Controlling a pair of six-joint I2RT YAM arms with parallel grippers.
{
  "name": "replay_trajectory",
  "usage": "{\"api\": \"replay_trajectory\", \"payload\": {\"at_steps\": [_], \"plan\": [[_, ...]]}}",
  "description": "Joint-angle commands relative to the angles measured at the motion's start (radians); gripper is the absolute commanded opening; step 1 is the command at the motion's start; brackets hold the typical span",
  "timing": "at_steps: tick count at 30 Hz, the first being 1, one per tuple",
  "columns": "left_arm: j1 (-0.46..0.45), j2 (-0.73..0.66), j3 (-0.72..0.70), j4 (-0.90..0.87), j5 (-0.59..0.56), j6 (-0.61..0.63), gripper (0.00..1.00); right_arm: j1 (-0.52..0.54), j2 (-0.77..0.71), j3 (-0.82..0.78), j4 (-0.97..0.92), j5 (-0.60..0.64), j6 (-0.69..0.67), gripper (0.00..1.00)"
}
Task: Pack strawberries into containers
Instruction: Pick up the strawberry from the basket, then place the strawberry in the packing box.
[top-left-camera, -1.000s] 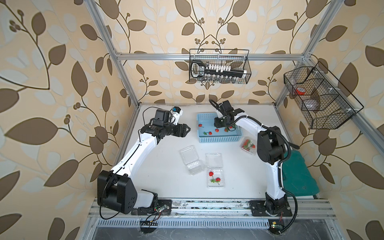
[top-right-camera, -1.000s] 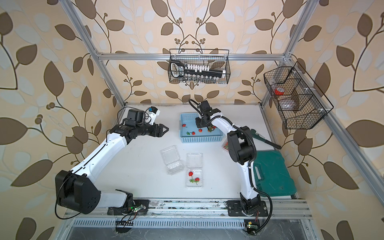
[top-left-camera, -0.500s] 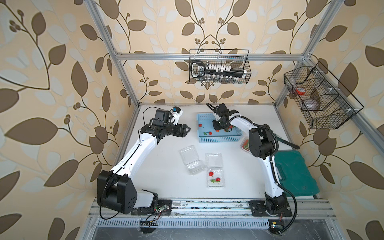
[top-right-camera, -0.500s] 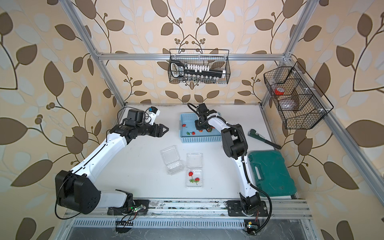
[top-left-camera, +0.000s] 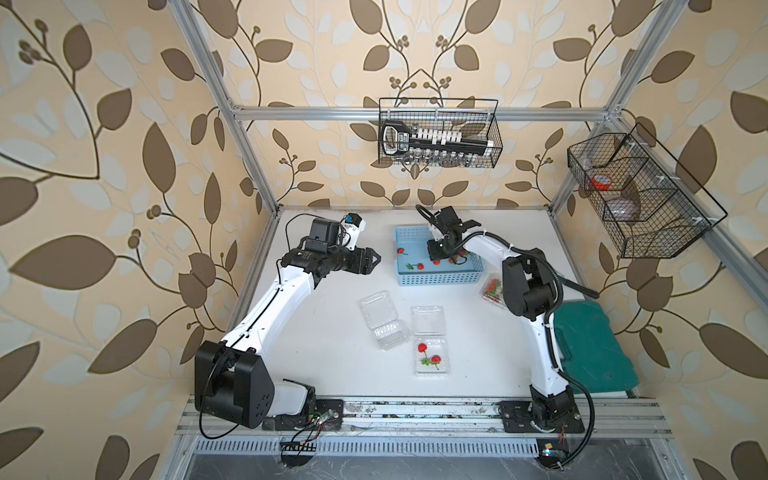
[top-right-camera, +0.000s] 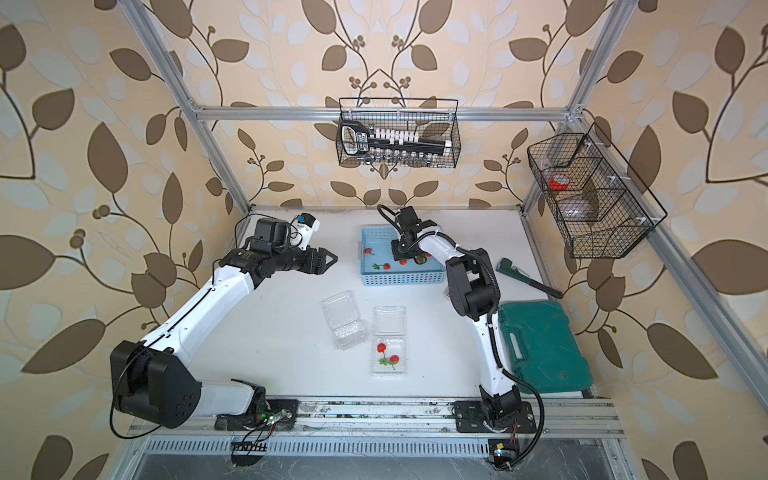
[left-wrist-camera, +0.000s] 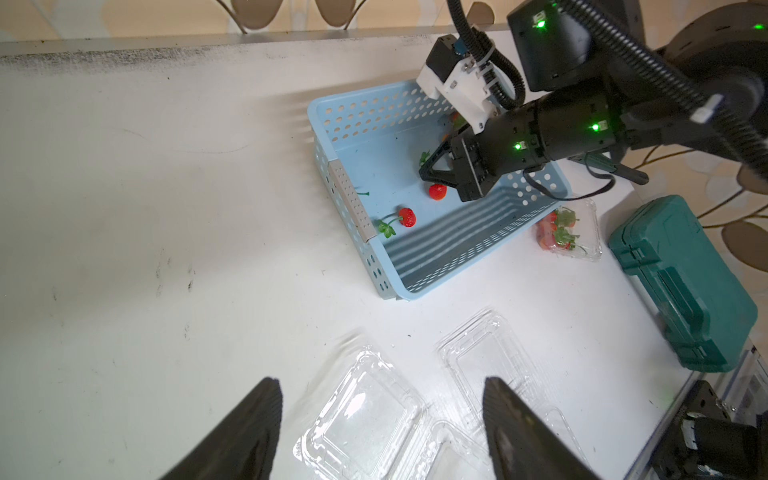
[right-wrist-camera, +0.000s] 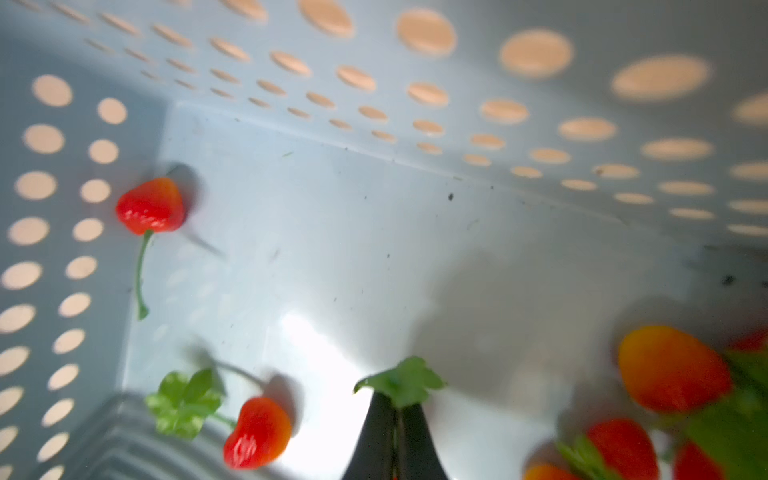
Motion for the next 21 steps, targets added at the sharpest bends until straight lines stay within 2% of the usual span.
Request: {"api": "replay_trajectory", "payload": {"at_steps": [1, 7, 14, 21], "plan": [[-0.011, -0.031, -0.001, 0.002, 0.004, 0.014, 0.78, 0.015, -0.154, -0.098, 0.049, -0.040, 0.028, 0.02], [-0.011, -0.031, -0.001, 0.005, 0.005, 0.013, 0.78, 0.089, -0.422, -0.364, 0.081, -0.049, 0.047, 0.02], [-0.011, -0.023, -0.001, 0.003, 0.003, 0.014, 0.78, 0.241, -0.746, -0.696, 0.103, -0.071, 0.119, 0.03], [-0.011, -0.021, 0.001, -0.001, 0.004, 0.013, 0.78, 0.410, -0.887, -0.975, 0.200, -0.093, 0.227, 0.04]]}}
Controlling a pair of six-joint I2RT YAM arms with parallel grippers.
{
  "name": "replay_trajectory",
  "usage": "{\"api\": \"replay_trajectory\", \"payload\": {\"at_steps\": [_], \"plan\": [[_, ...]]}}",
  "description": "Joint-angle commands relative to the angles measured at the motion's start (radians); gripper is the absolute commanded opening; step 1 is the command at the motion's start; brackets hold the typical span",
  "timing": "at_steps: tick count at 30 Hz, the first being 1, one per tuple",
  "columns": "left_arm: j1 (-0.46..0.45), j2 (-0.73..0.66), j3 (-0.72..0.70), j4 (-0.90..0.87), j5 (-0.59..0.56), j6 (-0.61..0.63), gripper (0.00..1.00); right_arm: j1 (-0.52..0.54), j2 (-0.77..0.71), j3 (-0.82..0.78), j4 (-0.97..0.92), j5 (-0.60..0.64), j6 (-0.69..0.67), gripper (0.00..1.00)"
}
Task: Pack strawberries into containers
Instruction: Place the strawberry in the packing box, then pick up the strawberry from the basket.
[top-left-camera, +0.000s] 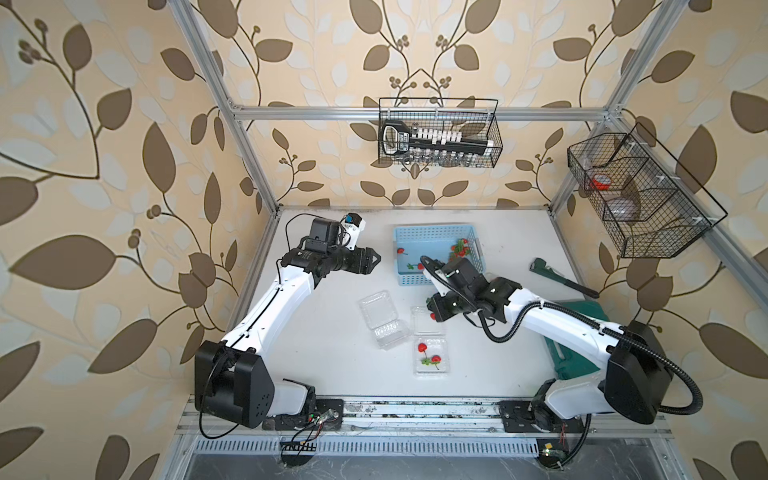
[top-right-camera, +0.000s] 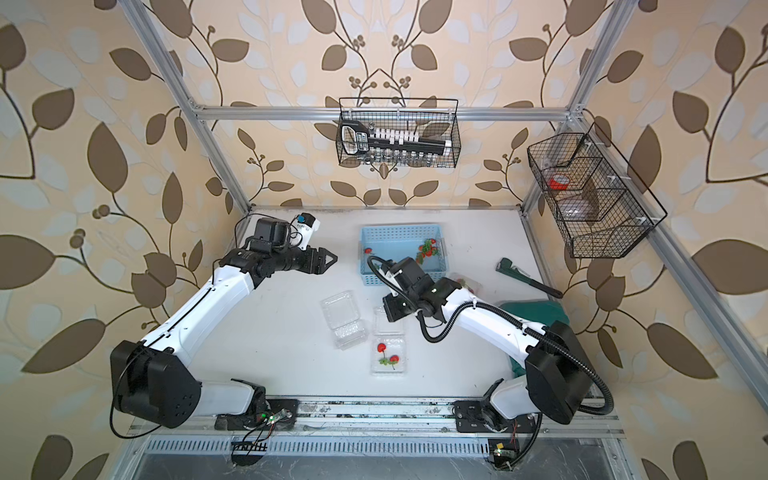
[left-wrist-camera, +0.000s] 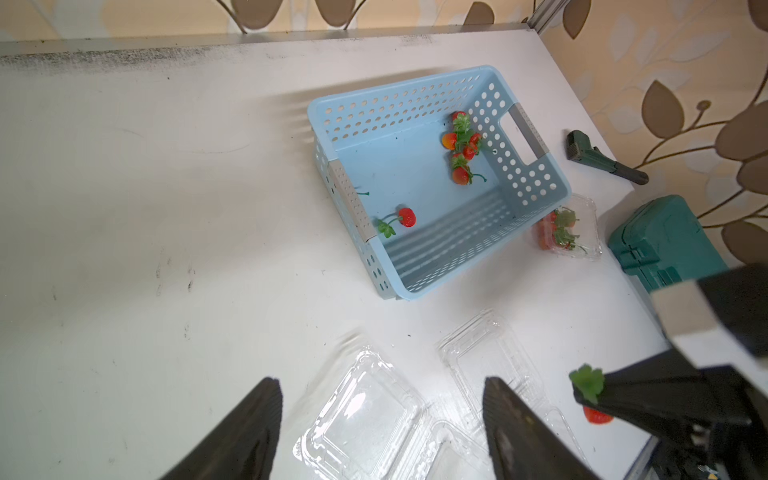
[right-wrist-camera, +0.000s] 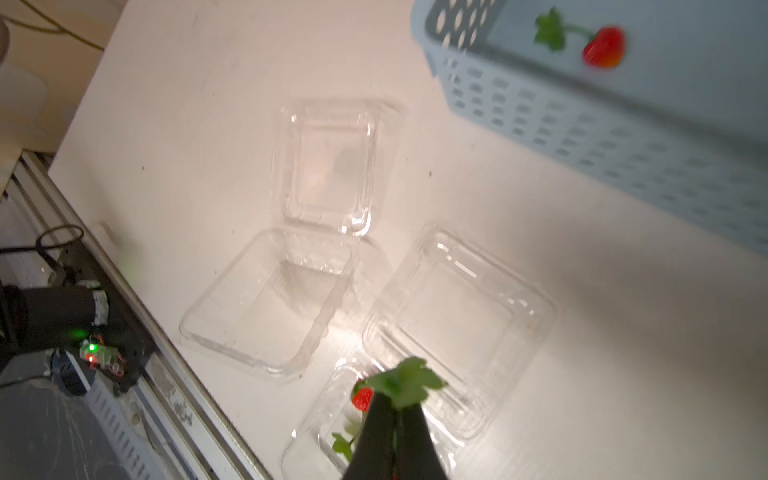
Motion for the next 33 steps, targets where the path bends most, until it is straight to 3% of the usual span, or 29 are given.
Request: {"api": "replay_trajectory", "payload": {"at_steps": [1, 10, 17, 21, 24, 27, 33], "plan": [[-0.011, -0.022, 0.002, -0.002, 0.004, 0.015, 0.78, 0.043, -0.035, -0.093, 0.060, -0.016, 0.082, 0.04], [-0.011, -0.029, -0.002, -0.001, 0.000, 0.016, 0.78, 0.130, 0.029, -0.125, 0.052, 0.018, 0.093, 0.08], [-0.011, -0.034, -0.003, -0.002, 0.000, 0.014, 0.78, 0.150, 0.051, -0.132, 0.023, 0.055, 0.085, 0.25], [-0.011, -0.035, -0.003, -0.001, 0.002, 0.014, 0.78, 0.139, 0.000, -0.093, -0.031, 0.118, 0.065, 0.29], [-0.011, -0.034, -0.002, -0.001, 0.002, 0.014, 0.78, 0.081, -0.050, -0.061, -0.053, 0.135, 0.038, 0.33], [-0.011, -0.034, -0.002, -0.001, 0.004, 0.014, 0.78, -0.048, -0.062, -0.012, -0.051, 0.143, -0.005, 0.35], [-0.011, -0.031, -0.005, 0.001, 0.002, 0.014, 0.78, -0.258, 0.099, 0.226, -0.056, 0.095, -0.061, 0.40]]}}
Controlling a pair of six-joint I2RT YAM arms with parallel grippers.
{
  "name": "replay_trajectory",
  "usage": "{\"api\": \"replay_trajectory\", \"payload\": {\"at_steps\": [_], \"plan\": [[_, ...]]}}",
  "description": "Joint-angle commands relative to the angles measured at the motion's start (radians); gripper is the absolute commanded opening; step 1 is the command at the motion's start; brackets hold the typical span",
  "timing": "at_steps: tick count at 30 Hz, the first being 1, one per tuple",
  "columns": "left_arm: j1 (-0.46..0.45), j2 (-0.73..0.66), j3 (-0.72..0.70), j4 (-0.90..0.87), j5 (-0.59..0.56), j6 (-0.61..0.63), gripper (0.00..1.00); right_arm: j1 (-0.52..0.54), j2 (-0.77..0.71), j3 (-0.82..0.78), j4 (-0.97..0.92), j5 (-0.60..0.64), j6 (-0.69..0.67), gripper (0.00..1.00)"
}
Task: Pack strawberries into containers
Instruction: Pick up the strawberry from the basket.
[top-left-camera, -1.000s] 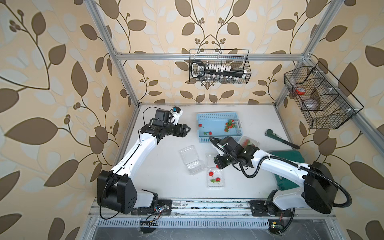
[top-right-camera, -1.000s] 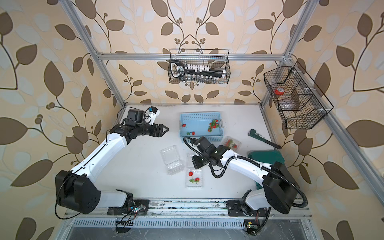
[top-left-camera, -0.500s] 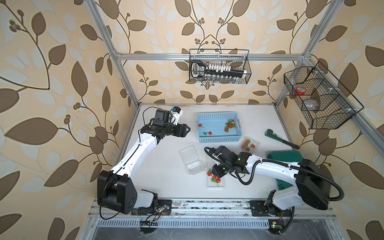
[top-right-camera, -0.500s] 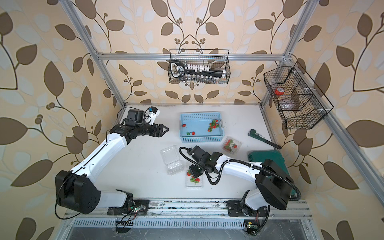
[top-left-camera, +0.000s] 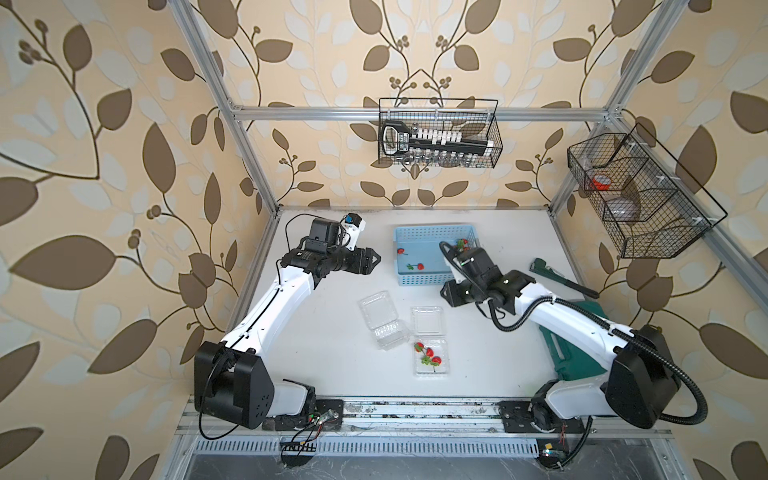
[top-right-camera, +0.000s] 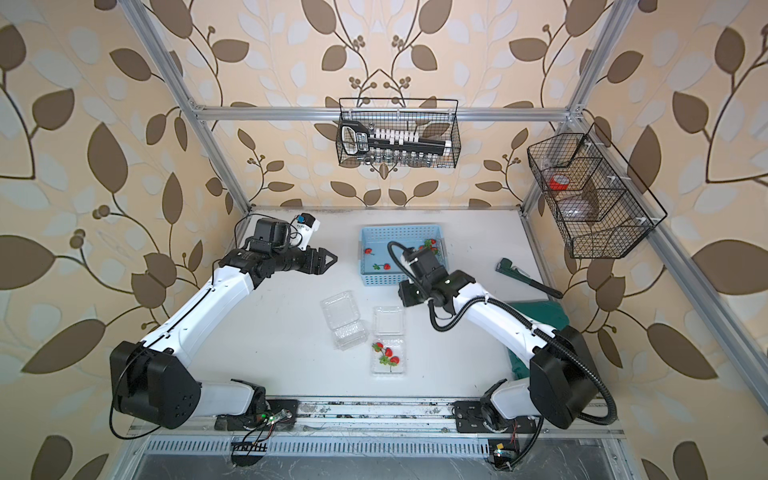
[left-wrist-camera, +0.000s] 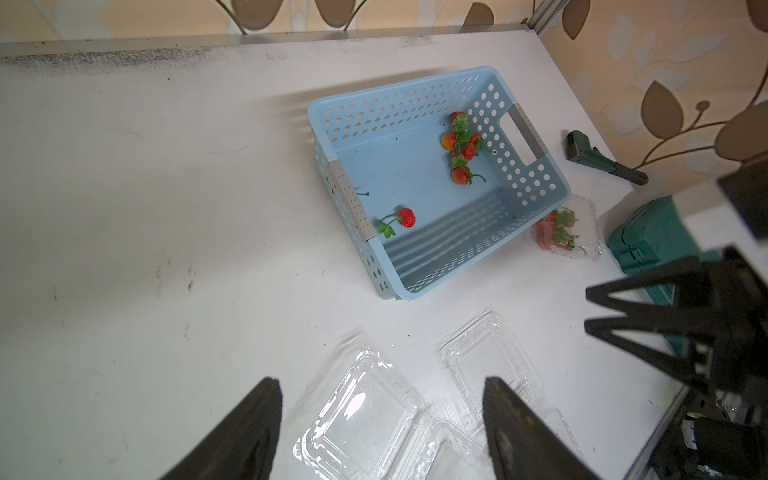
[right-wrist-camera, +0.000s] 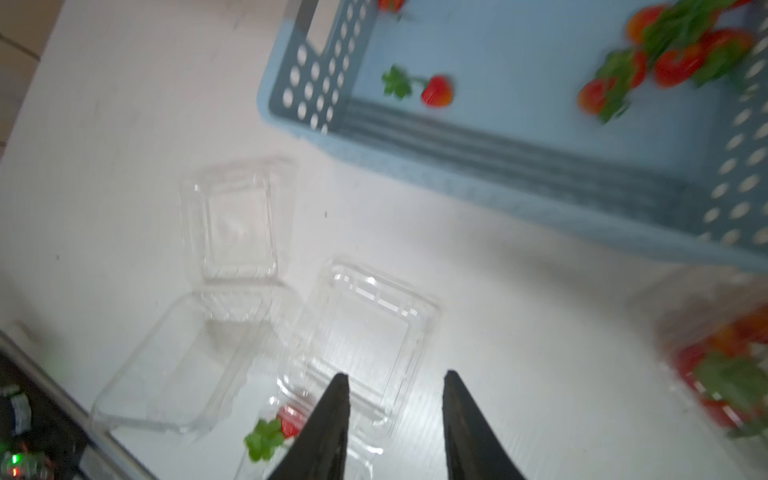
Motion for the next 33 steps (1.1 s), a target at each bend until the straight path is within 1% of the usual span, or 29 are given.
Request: {"api": "replay_trajectory", "payload": {"at_steps": [1, 4, 5, 9, 11, 14, 20, 27, 30, 33], "plan": [[-0.011, -0.027, -0.004, 0.000, 0.003, 0.014, 0.78, -0.061, 0.112, 0.124, -0.012, -0.024, -0.052, 0.41], [-0.011, -0.020, -0.002, 0.000, 0.007, 0.014, 0.78, -0.096, 0.270, 0.269, -0.019, -0.072, -0.070, 0.44], [-0.011, -0.019, -0.002, -0.001, 0.007, 0.012, 0.78, -0.105, 0.339, 0.340, -0.058, -0.090, -0.082, 0.45], [-0.011, -0.022, -0.003, 0.000, 0.006, 0.014, 0.78, -0.105, 0.569, 0.561, -0.161, -0.105, -0.194, 0.47], [-0.011, -0.026, -0.004, 0.000, 0.005, 0.014, 0.78, -0.107, 0.665, 0.655, -0.197, -0.090, -0.230, 0.47], [-0.011, -0.023, -0.005, 0.002, 0.008, 0.014, 0.78, -0.102, 0.769, 0.775, -0.244, -0.118, -0.269, 0.48], [-0.011, -0.023, -0.004, 0.003, 0.013, 0.014, 0.78, -0.069, 0.854, 0.881, -0.286, -0.106, -0.370, 0.50], [-0.011, -0.025, -0.003, 0.003, 0.013, 0.016, 0.78, -0.015, 0.894, 0.909, -0.308, -0.016, -0.529, 0.50], [-0.011, -0.025, -0.004, 0.003, 0.013, 0.016, 0.78, 0.000, 0.906, 0.922, -0.306, 0.028, -0.578, 0.51], [-0.011, -0.026, -0.004, 0.002, 0.013, 0.016, 0.78, 0.001, 0.943, 0.968, -0.326, 0.052, -0.594, 0.51]]}}
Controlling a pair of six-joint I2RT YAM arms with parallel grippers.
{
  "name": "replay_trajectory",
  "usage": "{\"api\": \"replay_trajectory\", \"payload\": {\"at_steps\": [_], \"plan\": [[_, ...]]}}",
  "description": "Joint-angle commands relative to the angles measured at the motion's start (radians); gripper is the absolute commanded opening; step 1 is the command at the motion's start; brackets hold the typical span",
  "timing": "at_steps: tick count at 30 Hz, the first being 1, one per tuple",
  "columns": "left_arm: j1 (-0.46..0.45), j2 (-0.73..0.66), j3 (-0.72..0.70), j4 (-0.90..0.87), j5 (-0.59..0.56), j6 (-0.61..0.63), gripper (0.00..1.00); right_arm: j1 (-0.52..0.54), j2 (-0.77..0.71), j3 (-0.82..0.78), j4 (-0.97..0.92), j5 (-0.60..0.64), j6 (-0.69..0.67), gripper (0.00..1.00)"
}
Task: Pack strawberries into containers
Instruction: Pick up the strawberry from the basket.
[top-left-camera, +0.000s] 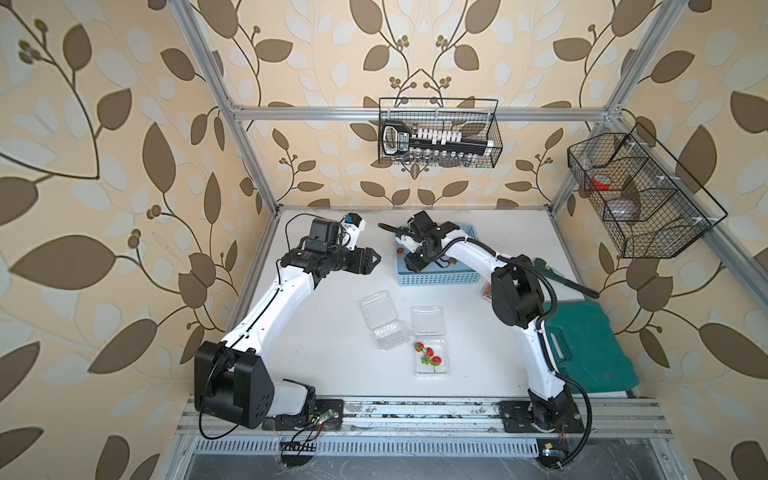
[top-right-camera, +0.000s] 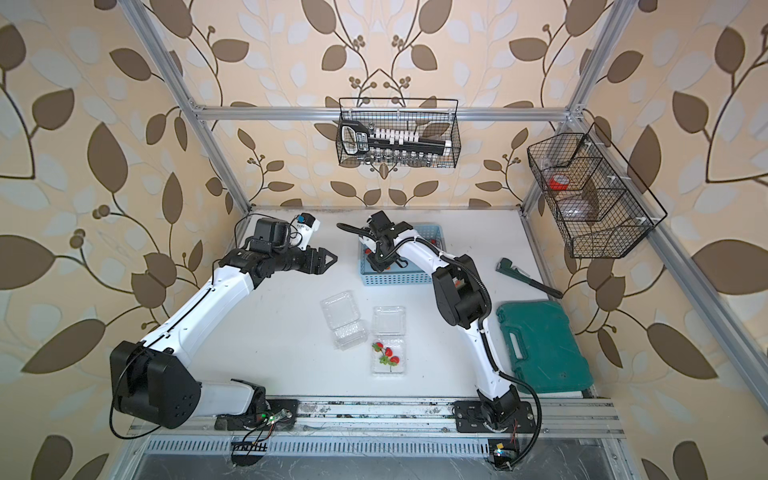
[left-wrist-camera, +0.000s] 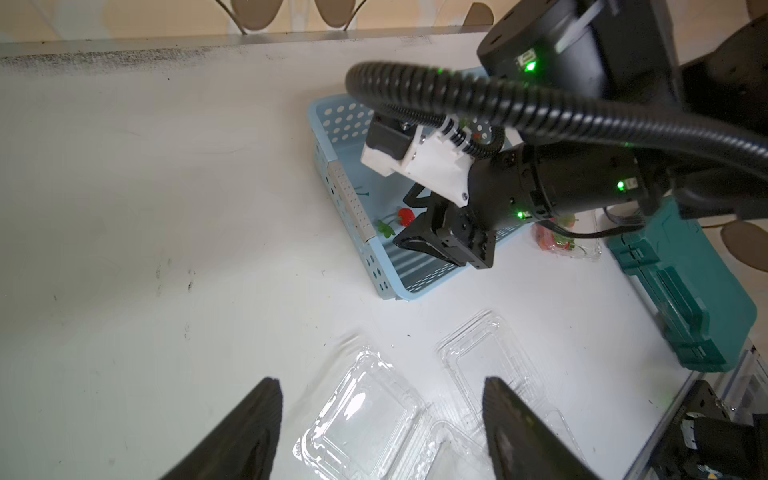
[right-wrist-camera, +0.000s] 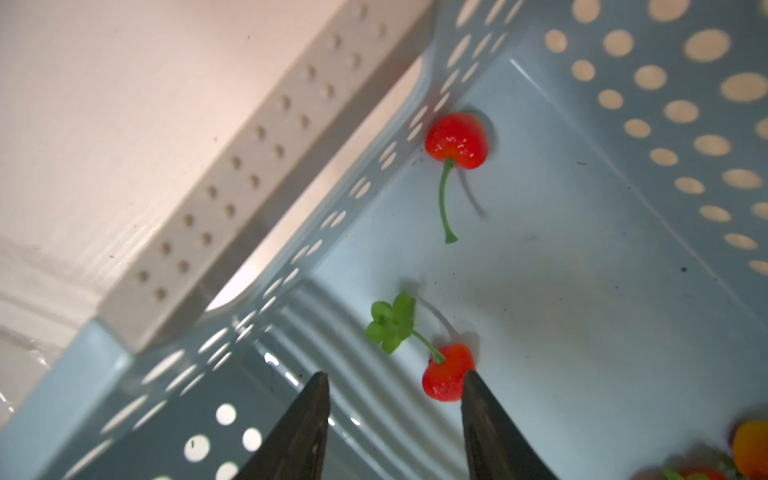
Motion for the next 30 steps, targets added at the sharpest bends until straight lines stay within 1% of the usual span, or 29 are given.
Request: {"api": "replay_trajectory", "payload": {"at_steps": [1, 8, 12, 14, 20, 24, 27, 30], "plan": [[-0.011, -0.026, -0.004, 0.001, 0.012, 0.017, 0.77, -0.004, 0.062, 0.064, -0.047, 0.056, -0.071, 0.51], [-0.011, -0.026, -0.004, 0.000, 0.006, 0.021, 0.78, -0.004, 0.139, 0.136, -0.064, 0.074, -0.092, 0.51], [-0.011, -0.025, -0.004, 0.000, 0.006, 0.021, 0.77, -0.006, 0.164, 0.159, -0.057, 0.084, -0.095, 0.47], [-0.011, -0.024, -0.004, 0.000, 0.004, 0.022, 0.78, -0.009, 0.174, 0.172, -0.057, 0.087, -0.093, 0.43], [-0.011, -0.021, -0.004, -0.001, 0.003, 0.022, 0.78, -0.030, 0.169, 0.195, -0.061, 0.060, -0.045, 0.14], [-0.011, -0.018, -0.002, -0.002, 0.003, 0.022, 0.78, -0.049, 0.128, 0.172, -0.045, 0.050, -0.009, 0.00], [-0.011, -0.021, -0.001, -0.002, 0.004, 0.022, 0.78, -0.061, 0.082, 0.140, -0.016, 0.055, 0.018, 0.00], [-0.011, -0.020, -0.001, -0.002, 0.006, 0.022, 0.78, -0.082, 0.029, 0.100, 0.022, 0.030, 0.057, 0.00]]}}
